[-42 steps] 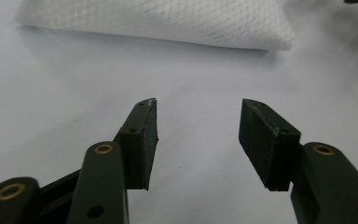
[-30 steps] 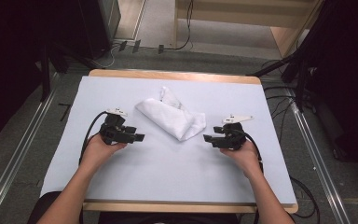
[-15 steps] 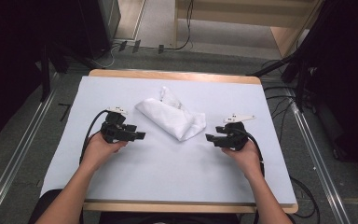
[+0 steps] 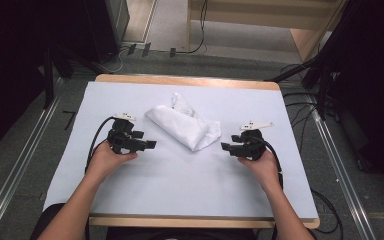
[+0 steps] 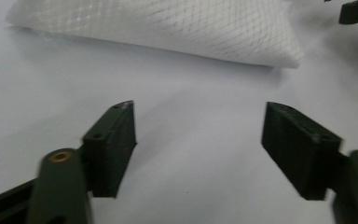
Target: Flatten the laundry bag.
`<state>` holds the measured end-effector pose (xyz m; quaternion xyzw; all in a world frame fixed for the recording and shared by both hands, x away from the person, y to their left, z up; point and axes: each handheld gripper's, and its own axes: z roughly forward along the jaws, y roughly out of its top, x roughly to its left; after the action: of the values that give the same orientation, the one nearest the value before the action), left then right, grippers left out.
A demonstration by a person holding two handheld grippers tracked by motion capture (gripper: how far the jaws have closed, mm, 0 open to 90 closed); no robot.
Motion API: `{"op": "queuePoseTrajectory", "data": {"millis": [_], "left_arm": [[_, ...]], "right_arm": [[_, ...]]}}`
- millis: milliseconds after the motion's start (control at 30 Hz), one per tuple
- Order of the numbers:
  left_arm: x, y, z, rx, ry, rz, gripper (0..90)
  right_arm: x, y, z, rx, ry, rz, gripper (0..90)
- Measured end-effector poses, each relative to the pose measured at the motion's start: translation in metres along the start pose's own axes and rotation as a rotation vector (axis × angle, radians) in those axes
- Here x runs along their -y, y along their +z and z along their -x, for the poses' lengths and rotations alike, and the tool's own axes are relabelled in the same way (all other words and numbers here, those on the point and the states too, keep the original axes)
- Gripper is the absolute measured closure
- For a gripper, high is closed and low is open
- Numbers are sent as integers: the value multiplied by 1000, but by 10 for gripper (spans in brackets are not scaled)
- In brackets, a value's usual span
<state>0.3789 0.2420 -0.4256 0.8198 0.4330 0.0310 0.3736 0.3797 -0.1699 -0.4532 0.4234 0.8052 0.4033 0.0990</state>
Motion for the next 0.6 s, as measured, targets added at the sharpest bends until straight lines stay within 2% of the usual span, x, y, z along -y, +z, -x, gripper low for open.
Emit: {"op": "queuePoseTrajectory", "data": {"millis": [100,233,333,533,600], "left_arm": [[1,-2,1,-8,4,-11,397],[1,-1,1,-3,6,-10,460],[2,-2,2,-19,25,-14,463],[3,-5,-2,-25,-11,-6,423],[5,-6,-4,-26,-21,-14,425]], "right_arm": [[-1,1,-1,-1,-6,-6,432],[-2,2,-2,-4,-19,-4,417],[-2,3,-3,-10,-16,-9,403],[-3,3,-3,-11,-17,-10,397],[-6,4,-3,-23,-12,-6,432]]}}
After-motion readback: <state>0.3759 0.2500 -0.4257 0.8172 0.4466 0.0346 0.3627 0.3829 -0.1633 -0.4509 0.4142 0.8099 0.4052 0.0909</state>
